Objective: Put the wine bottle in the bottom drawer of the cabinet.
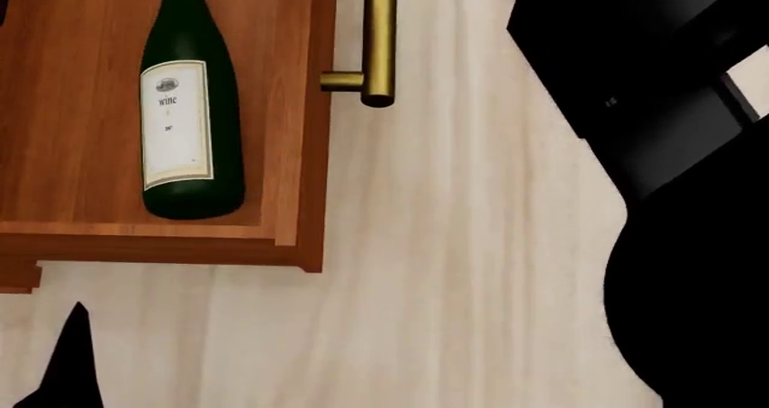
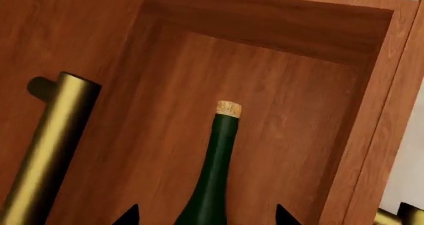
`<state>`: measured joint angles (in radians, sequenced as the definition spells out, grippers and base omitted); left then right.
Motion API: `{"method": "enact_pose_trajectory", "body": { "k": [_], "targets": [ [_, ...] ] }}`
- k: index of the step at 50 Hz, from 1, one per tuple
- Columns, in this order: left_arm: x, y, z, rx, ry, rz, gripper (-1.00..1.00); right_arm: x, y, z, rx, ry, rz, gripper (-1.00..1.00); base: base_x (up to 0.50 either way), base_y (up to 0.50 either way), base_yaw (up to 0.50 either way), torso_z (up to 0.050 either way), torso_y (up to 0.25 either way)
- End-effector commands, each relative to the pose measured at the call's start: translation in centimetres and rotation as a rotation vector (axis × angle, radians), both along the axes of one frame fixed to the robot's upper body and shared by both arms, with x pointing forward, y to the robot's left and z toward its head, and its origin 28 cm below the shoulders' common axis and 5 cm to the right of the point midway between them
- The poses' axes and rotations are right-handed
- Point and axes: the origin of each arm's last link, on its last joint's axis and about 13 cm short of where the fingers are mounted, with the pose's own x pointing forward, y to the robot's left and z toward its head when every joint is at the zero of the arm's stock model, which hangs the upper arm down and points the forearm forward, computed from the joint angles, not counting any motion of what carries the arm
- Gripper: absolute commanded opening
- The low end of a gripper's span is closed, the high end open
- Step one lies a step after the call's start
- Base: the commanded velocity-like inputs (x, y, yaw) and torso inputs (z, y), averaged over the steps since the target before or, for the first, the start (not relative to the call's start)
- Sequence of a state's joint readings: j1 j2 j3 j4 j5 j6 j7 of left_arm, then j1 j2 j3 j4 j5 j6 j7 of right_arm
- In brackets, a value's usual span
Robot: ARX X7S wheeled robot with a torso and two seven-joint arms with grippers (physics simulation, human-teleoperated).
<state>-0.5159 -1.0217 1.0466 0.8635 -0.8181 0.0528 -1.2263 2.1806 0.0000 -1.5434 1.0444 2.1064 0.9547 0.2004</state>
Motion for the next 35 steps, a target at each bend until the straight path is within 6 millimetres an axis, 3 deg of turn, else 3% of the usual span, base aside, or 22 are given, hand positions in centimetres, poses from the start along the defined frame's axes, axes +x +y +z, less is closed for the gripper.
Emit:
{"method": "enact_pose_trajectory", "body": {
  "k": [1, 16, 35],
  "targets": [
    [0.0, -0.1, 0.0, 0.005, 0.002, -0.002, 1.0, -0.1, -1.5, 1.4, -0.118, -0.076, -0.087, 1.0, 0.0, 0.0, 0.0, 0.0, 0.0],
    [0.0, -0.2, 0.0, 0.011, 0.002, -0.004, 1.0, -1.1, -2.7, 4.2, -0.053, -0.139, -0.073, 1.0, 0.0, 0.0, 0.0, 0.0, 0.0],
    [0.1, -0.3, 0.1, 0.02, 0.005, -0.001, 1.0, -2.3, -3.7, 6.4, -0.066, -0.196, -0.063, 1.0, 0.0, 0.0, 0.0, 0.0, 0.0]
  ]
}}
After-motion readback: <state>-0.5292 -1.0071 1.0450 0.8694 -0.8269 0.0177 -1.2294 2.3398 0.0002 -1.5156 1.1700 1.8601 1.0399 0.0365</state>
